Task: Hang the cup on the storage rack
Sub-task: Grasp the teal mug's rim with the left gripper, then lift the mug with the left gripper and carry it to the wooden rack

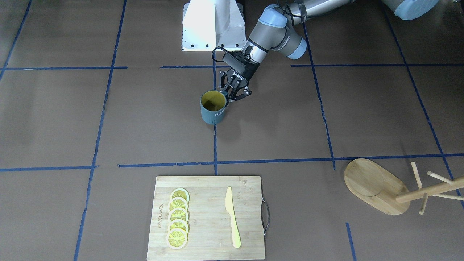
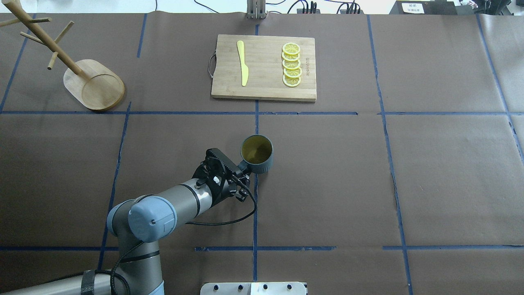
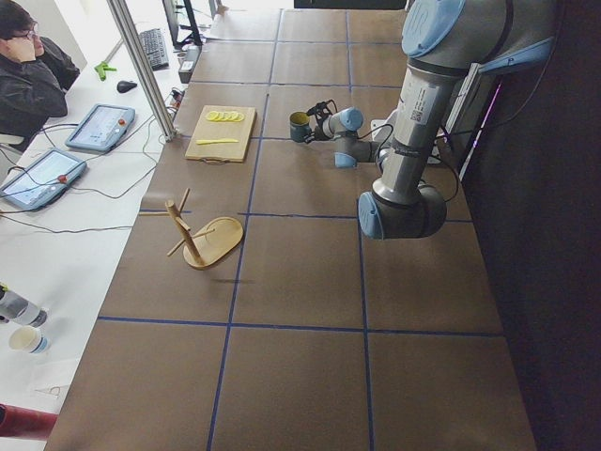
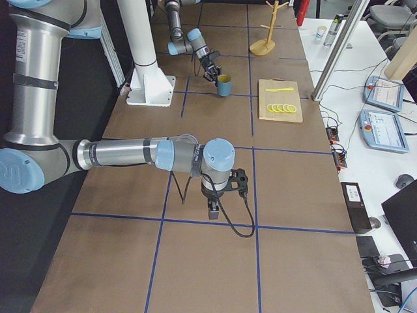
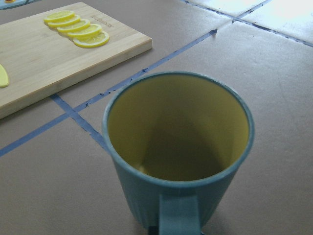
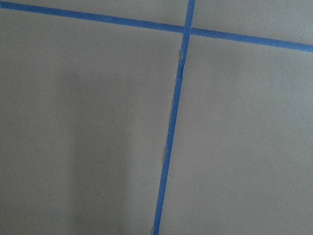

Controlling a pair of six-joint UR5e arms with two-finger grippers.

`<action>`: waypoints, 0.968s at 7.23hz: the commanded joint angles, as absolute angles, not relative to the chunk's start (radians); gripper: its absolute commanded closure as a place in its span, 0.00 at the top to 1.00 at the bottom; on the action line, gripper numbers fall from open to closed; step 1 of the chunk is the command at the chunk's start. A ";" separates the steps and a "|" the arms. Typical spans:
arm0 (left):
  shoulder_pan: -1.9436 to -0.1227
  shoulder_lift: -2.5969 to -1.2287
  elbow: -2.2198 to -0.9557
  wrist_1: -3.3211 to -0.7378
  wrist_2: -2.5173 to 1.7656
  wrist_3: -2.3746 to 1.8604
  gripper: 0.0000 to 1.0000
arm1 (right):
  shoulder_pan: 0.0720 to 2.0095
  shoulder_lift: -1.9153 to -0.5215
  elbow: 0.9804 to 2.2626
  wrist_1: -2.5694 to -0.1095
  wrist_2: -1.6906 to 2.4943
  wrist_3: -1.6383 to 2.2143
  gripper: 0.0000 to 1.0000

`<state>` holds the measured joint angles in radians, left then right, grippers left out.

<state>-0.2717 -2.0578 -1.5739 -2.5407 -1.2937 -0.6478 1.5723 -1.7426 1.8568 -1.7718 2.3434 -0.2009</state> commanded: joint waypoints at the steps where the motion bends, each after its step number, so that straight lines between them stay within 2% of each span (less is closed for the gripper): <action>1: -0.310 -2.051 -1.629 -2.549 -1.292 -0.975 0.00 | 1.572 -1.743 1.858 -1.772 2.345 -0.201 1.00; 4: -0.423 -2.052 -1.643 -2.620 -1.413 -1.523 0.00 | 1.572 -1.741 1.856 -1.772 2.347 -0.201 1.00; 7: -0.711 -2.049 -1.648 -2.620 -1.764 -1.949 0.00 | 1.572 -1.743 1.855 -1.746 2.345 -0.198 1.00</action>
<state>-0.5840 -2.0505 -1.6471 -2.6195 -1.6078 -1.7553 1.5723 -1.7430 1.8555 -1.7544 2.3467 -0.1995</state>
